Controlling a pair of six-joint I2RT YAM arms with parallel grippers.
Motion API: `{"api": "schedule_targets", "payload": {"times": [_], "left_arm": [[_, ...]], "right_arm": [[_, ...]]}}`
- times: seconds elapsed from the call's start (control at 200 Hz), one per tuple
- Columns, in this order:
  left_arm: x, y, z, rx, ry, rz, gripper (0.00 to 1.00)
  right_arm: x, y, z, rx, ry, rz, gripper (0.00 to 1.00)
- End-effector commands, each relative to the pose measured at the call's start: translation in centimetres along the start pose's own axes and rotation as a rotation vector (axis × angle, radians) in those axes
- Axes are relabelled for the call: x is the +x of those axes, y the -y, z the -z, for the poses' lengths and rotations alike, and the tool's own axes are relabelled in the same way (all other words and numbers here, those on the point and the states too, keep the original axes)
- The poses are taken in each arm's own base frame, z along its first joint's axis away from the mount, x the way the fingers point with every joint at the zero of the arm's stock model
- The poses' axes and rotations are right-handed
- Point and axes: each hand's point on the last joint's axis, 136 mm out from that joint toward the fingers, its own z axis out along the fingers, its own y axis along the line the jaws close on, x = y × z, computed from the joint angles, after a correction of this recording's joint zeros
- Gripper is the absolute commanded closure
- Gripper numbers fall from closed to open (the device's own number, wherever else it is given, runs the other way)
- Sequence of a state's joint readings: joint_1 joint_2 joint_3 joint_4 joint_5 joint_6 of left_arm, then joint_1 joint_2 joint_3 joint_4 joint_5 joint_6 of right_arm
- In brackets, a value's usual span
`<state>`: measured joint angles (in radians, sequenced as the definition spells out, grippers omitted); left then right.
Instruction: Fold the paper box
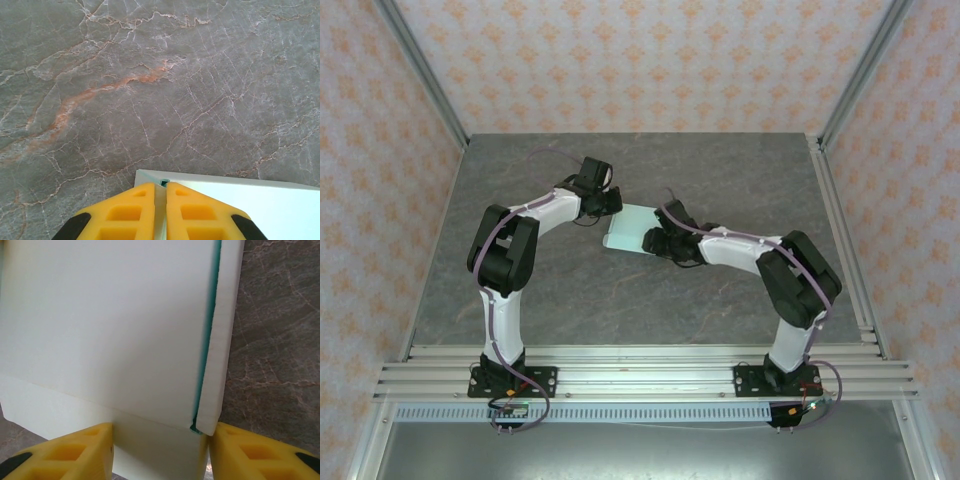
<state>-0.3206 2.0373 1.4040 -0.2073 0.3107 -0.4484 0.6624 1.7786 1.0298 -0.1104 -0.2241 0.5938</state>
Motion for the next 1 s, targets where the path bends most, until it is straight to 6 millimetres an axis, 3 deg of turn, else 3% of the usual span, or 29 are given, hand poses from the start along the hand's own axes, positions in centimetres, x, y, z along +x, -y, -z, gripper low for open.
{"api": "schedule_targets", "payload": {"times": [0.0,0.48,0.996], "left_arm": [[5.5,-2.5,-1.3,-0.091,-0.172,0.02,0.9],[5.3,-2.5,-1.4,-0.101,-0.182,0.011,0.9],[5.1,-2.5,-1.5,-0.106,-0.186,0.004,0.9]], "right_arm": [[0.4,0.1,0.4,-0.017,0.026,0.003,0.53],[1.2,0.8,0.4,-0.04,0.048,0.073,0.69],[0.9,2.7,1.4,0.098,0.058,0.165,0.67]]}}
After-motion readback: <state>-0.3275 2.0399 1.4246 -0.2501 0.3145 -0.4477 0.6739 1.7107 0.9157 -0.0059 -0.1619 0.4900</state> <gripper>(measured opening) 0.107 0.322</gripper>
